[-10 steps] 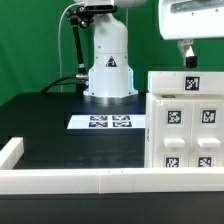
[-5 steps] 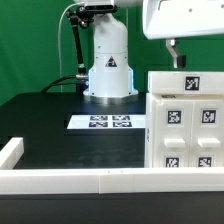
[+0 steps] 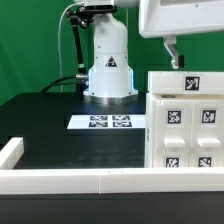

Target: Assemble cabinet

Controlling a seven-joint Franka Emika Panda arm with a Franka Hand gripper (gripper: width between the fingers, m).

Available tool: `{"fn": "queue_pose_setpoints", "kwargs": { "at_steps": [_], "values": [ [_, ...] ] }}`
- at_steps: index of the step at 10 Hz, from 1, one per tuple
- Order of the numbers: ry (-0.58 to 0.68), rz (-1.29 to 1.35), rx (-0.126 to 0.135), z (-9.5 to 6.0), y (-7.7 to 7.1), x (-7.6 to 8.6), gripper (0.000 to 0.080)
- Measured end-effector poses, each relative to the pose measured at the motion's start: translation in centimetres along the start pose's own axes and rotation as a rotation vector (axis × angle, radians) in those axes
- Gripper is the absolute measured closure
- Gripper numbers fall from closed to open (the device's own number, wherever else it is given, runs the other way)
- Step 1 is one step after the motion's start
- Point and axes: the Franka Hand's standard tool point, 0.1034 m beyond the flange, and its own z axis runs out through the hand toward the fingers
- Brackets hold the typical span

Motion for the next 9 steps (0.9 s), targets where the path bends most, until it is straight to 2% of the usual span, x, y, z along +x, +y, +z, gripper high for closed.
{"fn": "queue_pose_setpoints", "kwargs": {
  "at_steps": [2,6,9],
  "values": [
    [-0.001,-0.22,0.0,0.0,0.0,0.0,0.0003],
    [-0.012,-0.434,-0.01,0.1,0.3,-0.2,0.0003],
    [-0.025,-0.773,-0.02,0.4,1.0,-0.5,0.0003]
  ]
}}
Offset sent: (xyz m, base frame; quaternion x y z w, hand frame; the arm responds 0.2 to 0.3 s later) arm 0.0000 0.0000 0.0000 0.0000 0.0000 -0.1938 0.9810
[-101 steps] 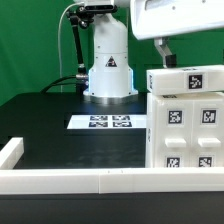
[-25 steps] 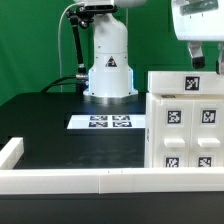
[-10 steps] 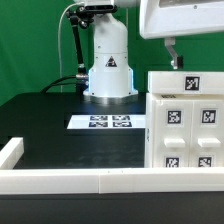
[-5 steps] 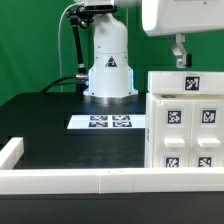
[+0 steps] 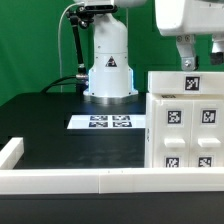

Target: Assemble cabinet

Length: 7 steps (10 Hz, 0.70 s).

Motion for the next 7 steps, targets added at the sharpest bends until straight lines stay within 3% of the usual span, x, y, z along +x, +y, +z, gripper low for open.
{"fn": "queue_pose_setpoints", "kwargs": {
  "at_steps": [7],
  "values": [
    [-0.088,-0.629,0.012,1.3,0.1,-2.3,0.0003]
  ]
}}
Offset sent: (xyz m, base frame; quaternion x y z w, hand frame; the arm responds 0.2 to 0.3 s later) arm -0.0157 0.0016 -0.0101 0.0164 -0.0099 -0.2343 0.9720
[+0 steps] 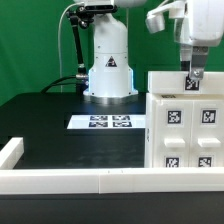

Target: Assemble cabinet

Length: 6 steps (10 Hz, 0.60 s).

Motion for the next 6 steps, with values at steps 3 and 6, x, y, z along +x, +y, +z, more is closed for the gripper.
{"fn": "queue_pose_setpoints", "kwargs": {
  "at_steps": [3,6],
  "values": [
    [-0.002,-0.01,-0.01,-0.2,1.1,-1.9,0.0003],
    [-0.004,0.039,-0.007,0.1,1.6,-3.5,0.0003]
  ]
}}
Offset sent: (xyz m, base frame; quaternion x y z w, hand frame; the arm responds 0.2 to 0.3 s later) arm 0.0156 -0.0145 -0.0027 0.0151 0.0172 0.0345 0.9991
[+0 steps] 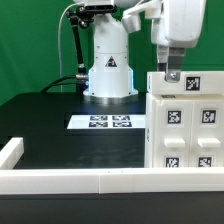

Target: Assemble cabinet

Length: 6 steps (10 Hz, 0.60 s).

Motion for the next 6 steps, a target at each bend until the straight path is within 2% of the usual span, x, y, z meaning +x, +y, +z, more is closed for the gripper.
{"fn": "queue_pose_setpoints", "kwargs": {
  "at_steps": [2,6],
  "values": [
    [-0.002,0.047,0.015,0.97,-0.81,0.27,0.0239],
    [-0.012,0.105,0.012,0.92,-1.1,0.5,0.0238]
  ]
}}
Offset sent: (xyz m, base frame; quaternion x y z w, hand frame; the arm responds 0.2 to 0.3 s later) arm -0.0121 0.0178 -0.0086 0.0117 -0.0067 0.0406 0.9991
